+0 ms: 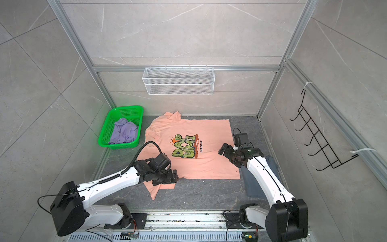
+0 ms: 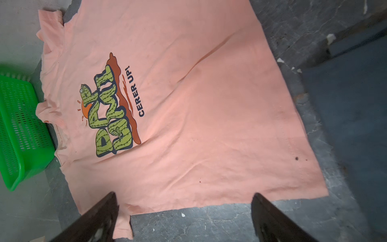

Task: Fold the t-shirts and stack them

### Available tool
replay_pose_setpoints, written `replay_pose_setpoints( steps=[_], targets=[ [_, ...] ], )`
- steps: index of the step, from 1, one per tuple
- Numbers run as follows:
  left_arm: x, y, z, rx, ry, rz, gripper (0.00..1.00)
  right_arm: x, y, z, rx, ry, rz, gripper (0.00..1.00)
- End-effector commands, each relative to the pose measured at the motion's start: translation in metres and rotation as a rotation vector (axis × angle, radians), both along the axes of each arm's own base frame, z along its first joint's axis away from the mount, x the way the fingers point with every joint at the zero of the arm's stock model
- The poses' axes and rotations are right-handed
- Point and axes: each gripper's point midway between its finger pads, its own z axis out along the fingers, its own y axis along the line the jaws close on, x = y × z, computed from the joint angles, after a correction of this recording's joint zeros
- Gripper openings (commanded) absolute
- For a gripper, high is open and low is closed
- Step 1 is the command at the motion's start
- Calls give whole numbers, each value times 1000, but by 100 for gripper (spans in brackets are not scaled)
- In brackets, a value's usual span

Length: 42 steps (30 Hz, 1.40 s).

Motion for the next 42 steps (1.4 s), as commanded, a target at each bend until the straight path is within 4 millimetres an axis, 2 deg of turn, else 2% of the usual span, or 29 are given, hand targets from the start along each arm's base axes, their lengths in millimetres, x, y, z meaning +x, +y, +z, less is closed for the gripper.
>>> replay_pose_setpoints(
  steps=[1,6,13,16,19,21,23,27,29,32,34,37,40,42],
  targets=[
    [15,-6,-9,11,-46,51,93,-13,-6,-2,-37,32,5,99],
    [13,-20,-29,41,-23,33,93,-18,-10,3,-69,28,21,99],
    [-14,-48,-53,46,56,7,93,-18,-16,7,-123,35,50,99],
    [-24,-79,-50,-38,68,-54,93,-17,-17,7,-140,36,59,99],
    [-27,-109,-37,-142,51,-111,93,-17,-19,5,-159,43,74,99],
    [-23,-120,-27,-187,25,-127,93,-18,-20,3,-167,48,81,99],
    [-18,-121,-19,-183,-3,-127,93,-18,-20,2,-170,52,87,99],
    [-13,-105,0,-134,-42,-99,93,-17,-20,2,-171,46,94,99],
    [-10,-96,23,-142,-89,-75,93,-15,-19,1,-164,49,93,99],
    [2,-63,51,-107,-181,-2,94,-14,-15,-3,-133,53,83,99],
    [11,-30,55,-60,-198,72,95,-14,-10,-9,-97,58,74,99],
    [20,25,46,24,-197,202,96,-13,-5,-22,-55,73,53,99],
    [32,65,40,43,-219,318,99,-11,-4,-40,-33,94,22,99],
    [44,83,35,11,-217,399,99,-11,-2,-53,-17,113,7,99]
  ],
)
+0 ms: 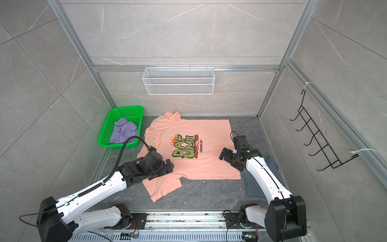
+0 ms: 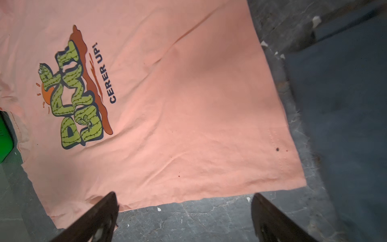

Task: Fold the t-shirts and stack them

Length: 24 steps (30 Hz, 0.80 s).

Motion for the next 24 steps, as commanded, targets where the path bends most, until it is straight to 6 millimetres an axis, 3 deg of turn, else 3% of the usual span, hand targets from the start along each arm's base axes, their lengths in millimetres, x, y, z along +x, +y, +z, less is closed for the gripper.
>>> replay_pose_setpoints(
  steps=[1,5,8,11,14,18,24],
  targets=[
    [8,39,-20,37,27,112,100,4,5,-23,52,29,-48,99],
    [35,59,-32,-21,20,218,100,5,7,-44,67,58,-72,99],
    [54,59,-44,-78,45,239,100,4,6,-57,71,73,-85,99],
    [60,60,-59,-61,103,236,100,0,4,-69,65,89,-103,99],
    [46,73,-83,-14,204,277,100,-7,-1,-81,41,125,-123,99],
    [7,91,-120,-6,325,345,100,-24,-8,-92,13,174,-147,100],
    [-51,116,-136,31,401,424,100,-56,-13,-103,12,251,-189,99]
  ],
)
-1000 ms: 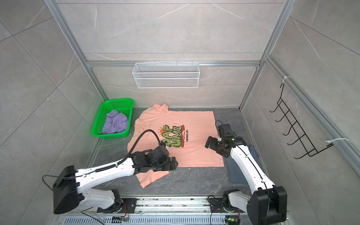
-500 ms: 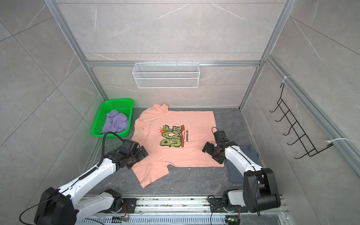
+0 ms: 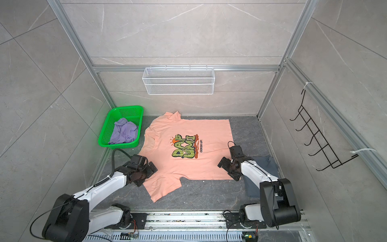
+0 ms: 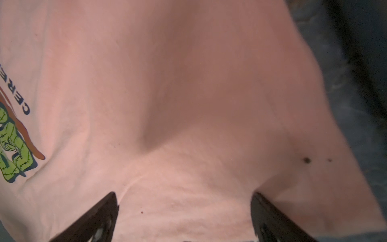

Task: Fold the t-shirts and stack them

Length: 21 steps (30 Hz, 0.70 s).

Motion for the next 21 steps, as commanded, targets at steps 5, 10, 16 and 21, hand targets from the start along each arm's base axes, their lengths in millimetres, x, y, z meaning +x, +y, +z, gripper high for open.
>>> replay_pose_setpoints(
  steps=[5,10,16,21],
  targets=[
    [-83,33,-30,51,202,98,100,-60,-16,-26,-46,192,-76,99],
    [-83,32,-16,29,165,94,100,-58,-19,-13,-63,169,-83,100],
    [-28,11,42,37,-7,-86,100,-12,-12,36,-42,13,-53,100],
    [36,-15,83,57,-85,-227,100,49,-7,79,-44,-146,-35,99]
  ],
)
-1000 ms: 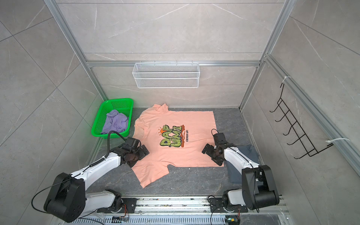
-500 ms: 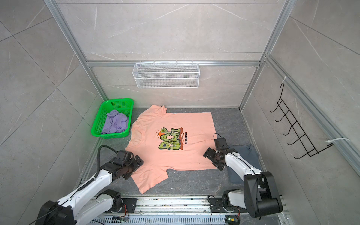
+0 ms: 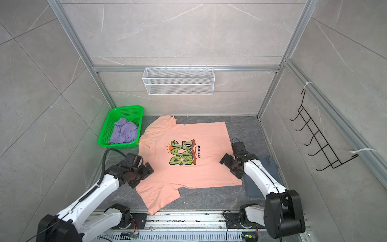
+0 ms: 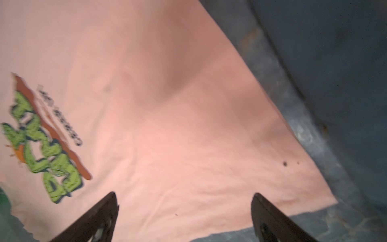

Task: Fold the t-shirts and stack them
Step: 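Move both grippers to the shirt's shoulder corners farthest from the robot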

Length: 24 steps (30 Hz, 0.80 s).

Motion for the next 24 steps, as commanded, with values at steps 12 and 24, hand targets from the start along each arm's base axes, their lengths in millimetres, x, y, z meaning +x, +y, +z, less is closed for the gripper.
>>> replay_pose_setpoints(
  steps=[12,24],
  targets=[
    [178,-56,24,41,-122,-247,99,157,31,21,52,-210,81,99],
    [232,-77,-21,-29,-58,-287,99,153,9,-47,95,-75,-22,98]
  ],
)
